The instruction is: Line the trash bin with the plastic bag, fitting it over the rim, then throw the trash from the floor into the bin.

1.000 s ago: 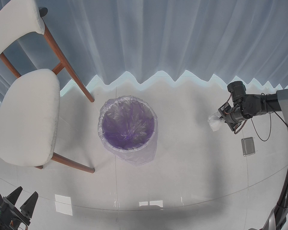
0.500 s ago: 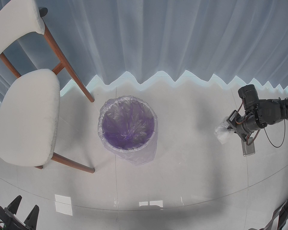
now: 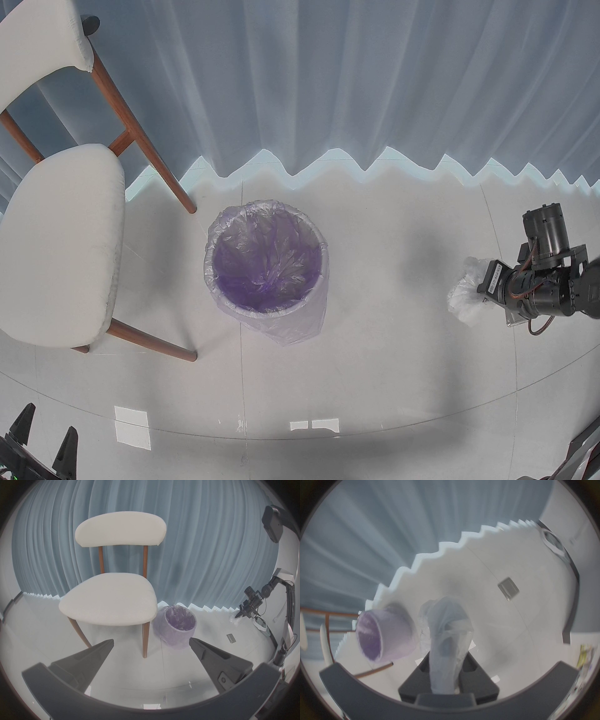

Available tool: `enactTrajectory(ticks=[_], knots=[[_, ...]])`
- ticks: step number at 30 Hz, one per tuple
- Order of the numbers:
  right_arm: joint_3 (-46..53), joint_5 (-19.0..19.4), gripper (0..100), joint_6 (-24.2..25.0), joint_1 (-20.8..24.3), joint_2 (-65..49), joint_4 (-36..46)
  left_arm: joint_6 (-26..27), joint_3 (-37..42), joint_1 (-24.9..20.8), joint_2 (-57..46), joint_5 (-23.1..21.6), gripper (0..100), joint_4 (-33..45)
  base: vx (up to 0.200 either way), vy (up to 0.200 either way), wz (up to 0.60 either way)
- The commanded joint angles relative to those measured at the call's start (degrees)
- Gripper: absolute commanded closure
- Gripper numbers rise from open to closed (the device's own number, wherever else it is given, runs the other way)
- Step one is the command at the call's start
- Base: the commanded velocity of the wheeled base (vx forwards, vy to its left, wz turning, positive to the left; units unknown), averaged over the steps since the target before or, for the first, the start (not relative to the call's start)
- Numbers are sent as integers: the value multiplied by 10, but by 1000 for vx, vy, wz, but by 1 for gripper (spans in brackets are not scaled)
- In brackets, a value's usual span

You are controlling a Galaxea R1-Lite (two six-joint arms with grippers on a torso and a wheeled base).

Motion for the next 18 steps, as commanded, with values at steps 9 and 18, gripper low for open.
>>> enactTrajectory(ticks=[9,18], knots=[[113,64,100,-218,114,18,-262,29,26,1,-10,6,0,-46,0,0,0],[46,109,100,-351,145,176,-479,27,26,0,-10,8,0,-47,0,0,0]])
